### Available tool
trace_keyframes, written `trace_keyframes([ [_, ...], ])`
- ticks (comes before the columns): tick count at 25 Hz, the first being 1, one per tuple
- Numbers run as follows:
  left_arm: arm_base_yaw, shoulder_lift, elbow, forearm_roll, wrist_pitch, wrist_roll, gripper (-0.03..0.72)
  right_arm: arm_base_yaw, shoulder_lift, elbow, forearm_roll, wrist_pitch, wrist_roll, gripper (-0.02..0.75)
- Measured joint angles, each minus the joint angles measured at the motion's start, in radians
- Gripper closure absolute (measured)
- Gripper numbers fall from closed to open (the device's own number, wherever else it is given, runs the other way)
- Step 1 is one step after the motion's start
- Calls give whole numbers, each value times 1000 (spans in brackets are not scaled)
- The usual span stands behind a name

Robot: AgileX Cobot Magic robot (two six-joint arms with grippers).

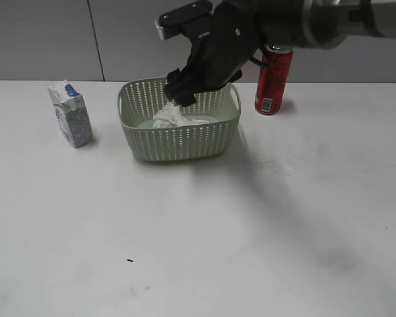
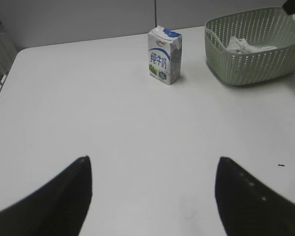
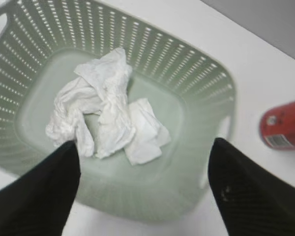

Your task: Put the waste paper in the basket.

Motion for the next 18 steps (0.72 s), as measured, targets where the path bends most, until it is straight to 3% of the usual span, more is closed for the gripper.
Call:
trace_keyframes([
  [4,0,0,0,0,0,0,118,-55,-60,-108,37,264,-3,122],
  [9,0,0,0,0,0,0,118,-239,-66,-174,132,547,-52,133],
  [13,0,0,0,0,0,0,118,-357,-84,-168,176,602,-90,149],
  [18,0,0,0,2,0,0,118,-423,-162,-147,183,609,-110,160],
])
